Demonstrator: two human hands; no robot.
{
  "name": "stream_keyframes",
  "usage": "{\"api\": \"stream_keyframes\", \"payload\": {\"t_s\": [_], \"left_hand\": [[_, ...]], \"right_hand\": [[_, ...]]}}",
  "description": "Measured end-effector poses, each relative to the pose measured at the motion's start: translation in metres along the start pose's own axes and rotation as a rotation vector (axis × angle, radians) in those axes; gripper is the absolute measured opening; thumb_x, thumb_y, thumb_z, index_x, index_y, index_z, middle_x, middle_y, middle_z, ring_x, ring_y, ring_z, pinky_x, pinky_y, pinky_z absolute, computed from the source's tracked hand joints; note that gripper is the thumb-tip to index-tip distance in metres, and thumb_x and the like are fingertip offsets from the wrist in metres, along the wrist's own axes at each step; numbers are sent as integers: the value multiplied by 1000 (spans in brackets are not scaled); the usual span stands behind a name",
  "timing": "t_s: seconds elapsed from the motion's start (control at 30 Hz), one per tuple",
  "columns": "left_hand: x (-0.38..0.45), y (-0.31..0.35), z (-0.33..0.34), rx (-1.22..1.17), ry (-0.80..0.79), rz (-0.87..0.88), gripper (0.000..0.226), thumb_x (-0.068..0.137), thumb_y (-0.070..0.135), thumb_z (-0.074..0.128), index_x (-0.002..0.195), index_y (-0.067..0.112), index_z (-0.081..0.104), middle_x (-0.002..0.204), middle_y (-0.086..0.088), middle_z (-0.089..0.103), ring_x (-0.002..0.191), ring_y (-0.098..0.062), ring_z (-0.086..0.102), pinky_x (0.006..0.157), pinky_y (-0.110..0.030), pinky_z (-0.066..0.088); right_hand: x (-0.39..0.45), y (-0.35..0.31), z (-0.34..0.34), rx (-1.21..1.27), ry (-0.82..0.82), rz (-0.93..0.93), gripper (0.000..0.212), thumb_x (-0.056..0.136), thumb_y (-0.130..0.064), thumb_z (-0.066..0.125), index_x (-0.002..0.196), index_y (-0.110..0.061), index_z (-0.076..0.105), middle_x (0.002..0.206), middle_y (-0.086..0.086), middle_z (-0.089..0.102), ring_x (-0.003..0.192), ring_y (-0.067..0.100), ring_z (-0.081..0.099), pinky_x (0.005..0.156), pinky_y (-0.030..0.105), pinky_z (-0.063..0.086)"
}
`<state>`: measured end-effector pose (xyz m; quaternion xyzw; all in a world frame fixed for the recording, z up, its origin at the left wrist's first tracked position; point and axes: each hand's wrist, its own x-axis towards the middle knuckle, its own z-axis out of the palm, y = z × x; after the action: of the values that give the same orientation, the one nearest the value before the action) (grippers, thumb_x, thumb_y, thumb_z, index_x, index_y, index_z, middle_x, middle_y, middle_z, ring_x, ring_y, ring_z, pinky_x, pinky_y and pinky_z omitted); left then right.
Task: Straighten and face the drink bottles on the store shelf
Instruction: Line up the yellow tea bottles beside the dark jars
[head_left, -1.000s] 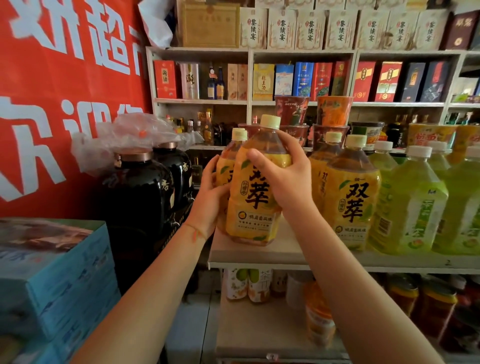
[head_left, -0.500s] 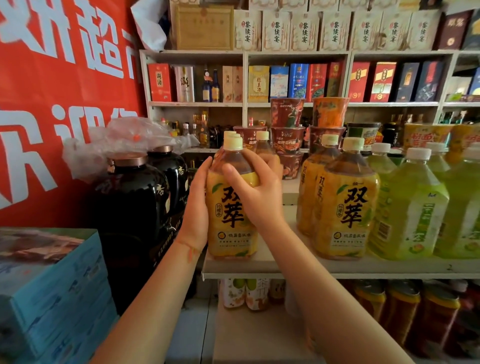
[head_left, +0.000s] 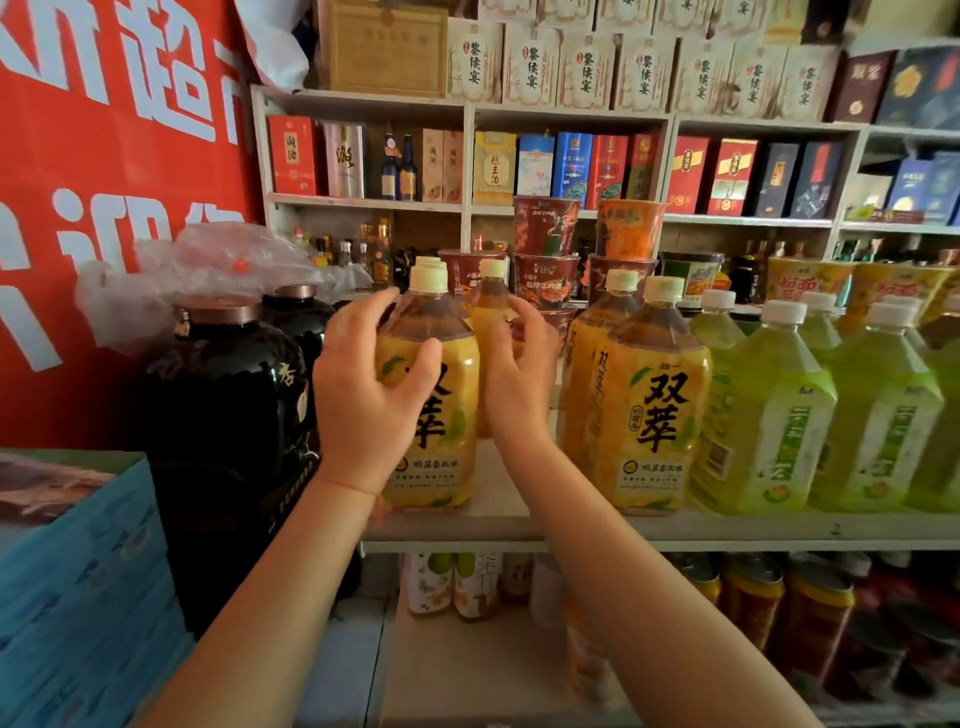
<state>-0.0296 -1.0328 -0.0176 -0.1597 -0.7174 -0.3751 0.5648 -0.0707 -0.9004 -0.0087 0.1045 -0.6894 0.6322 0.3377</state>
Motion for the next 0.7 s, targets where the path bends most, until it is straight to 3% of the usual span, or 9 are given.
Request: {"api": "stream_keyframes", "payload": {"t_s": [0.1, 0.17, 0.33, 0.5, 0.6, 0.7], "left_hand": [[-5, 4, 7, 251, -12, 165, 66, 89, 49, 66, 140, 10, 52, 130, -13, 58, 120, -23, 55, 99, -37, 45], [-13, 1, 12, 338, -20, 171, 71, 86, 56, 66, 140, 12, 51, 133, -16, 56, 123, -32, 54, 98, -47, 45], [-16, -8, 15, 315, 29, 209, 70, 84, 57, 67, 138, 17, 46, 132, -19, 57, 122, -37, 56, 98, -50, 45], [-16, -8, 17, 300, 39, 206, 70, 83, 57, 67, 137, 17, 46, 132, -19, 58, 122, -36, 56, 100, -49, 43], [-16, -8, 16, 303, 38, 203, 70, 83, 57, 67, 137, 17, 47, 132, -19, 58, 122, -36, 56, 99, -50, 44], [-15, -8, 17, 307, 36, 189, 69, 82, 57, 66, 136, 18, 46, 131, -19, 58, 122, -37, 56, 98, -49, 42]], "right_hand": [[23, 13, 1, -143, -12, 167, 65, 95, -20, 64, 151, -18, 31, 148, 3, 40, 137, 19, 39, 112, 40, 39], [35, 17, 6, -248, -45, 162, 78, 87, -21, 75, 150, -18, 29, 144, 7, 42, 134, 22, 41, 109, 40, 42], [50, 21, 15, -426, -89, 137, 76, 81, -30, 80, 140, -26, 32, 126, 9, 51, 113, 27, 55, 90, 47, 53], [53, 19, 11, -499, -119, 138, 75, 81, -41, 79, 137, -25, 32, 125, 9, 52, 109, 28, 57, 75, 39, 51], [48, 16, 6, -550, -107, 129, 76, 79, -50, 78, 134, -25, 33, 120, 9, 55, 104, 28, 60, 73, 39, 53], [37, 11, -2, -640, -104, 72, 86, 82, -53, 74, 146, -22, 24, 126, 12, 52, 108, 32, 58, 74, 37, 49]]}}
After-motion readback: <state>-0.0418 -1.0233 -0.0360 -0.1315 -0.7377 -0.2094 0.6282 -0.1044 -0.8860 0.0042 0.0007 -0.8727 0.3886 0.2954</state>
